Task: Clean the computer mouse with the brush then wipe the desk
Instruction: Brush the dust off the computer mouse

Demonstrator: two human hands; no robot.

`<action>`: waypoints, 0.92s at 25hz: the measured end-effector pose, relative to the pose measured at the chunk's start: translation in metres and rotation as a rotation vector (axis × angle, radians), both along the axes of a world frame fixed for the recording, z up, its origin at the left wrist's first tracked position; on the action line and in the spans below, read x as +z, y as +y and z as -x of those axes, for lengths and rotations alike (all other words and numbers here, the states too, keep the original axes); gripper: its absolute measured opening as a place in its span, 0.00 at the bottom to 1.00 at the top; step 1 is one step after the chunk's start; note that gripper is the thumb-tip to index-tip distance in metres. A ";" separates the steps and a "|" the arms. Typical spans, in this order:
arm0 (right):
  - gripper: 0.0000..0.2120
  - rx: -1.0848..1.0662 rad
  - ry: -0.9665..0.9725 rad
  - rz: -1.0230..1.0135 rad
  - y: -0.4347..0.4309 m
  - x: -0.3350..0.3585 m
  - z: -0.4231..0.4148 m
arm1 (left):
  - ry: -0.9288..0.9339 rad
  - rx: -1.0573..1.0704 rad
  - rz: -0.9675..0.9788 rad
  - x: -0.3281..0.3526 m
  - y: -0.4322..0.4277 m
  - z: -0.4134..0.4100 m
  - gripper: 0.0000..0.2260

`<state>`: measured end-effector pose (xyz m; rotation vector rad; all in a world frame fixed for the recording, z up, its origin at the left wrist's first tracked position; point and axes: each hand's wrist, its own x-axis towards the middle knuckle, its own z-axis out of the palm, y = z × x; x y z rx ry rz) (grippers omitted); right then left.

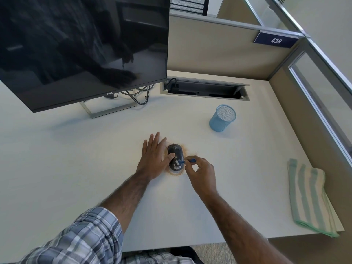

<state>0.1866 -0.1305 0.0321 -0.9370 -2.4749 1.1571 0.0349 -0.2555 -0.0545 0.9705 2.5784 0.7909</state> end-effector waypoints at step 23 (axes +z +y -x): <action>0.07 0.339 -0.079 -0.261 0.019 0.006 -0.006 | 0.025 0.012 0.060 -0.004 0.001 0.002 0.41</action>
